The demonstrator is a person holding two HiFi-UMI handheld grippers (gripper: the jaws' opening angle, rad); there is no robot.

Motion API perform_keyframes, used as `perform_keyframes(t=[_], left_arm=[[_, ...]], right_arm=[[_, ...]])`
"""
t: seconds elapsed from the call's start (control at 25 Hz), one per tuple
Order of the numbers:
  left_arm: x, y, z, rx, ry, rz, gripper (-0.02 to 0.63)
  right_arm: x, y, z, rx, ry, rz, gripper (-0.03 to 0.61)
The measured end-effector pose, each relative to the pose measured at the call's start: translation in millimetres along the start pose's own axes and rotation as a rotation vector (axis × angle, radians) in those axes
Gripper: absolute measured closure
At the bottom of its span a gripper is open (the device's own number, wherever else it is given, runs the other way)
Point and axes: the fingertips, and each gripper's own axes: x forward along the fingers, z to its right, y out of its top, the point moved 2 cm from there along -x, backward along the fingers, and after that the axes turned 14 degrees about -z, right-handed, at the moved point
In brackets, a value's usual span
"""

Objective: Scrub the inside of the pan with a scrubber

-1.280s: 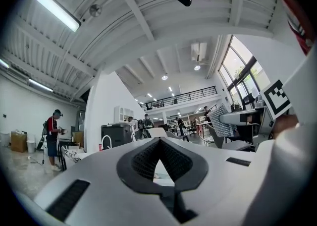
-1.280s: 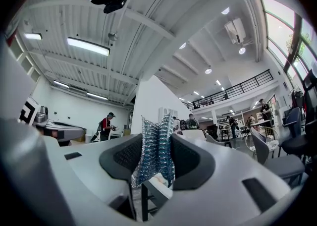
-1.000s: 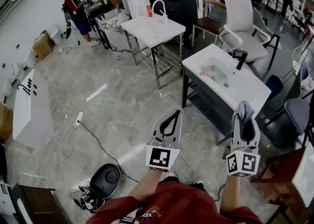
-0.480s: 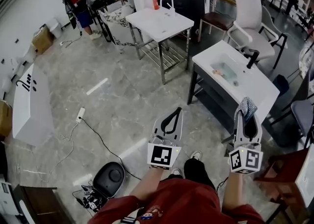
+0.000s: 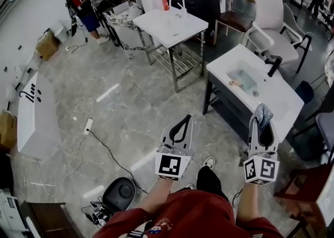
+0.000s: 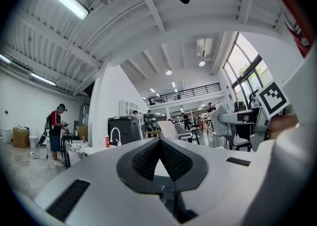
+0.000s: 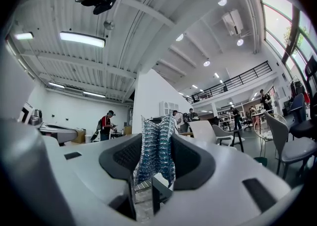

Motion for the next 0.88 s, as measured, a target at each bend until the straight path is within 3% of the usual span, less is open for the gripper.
perform_keyframes(t=[0.32,0.88], left_arm=[[89.3,19.8,-5.0,-0.013,-0.022,0.035,0.603],[238.0,71.2,47.9,0.035,-0.155,0.050,0.603]], right_arm=[[68.4,5.6,50.4,0.055,-0.029,-0.001,0.396],[137.4,25.6,169.9,0.074,-0.122,0.019,0.396]])
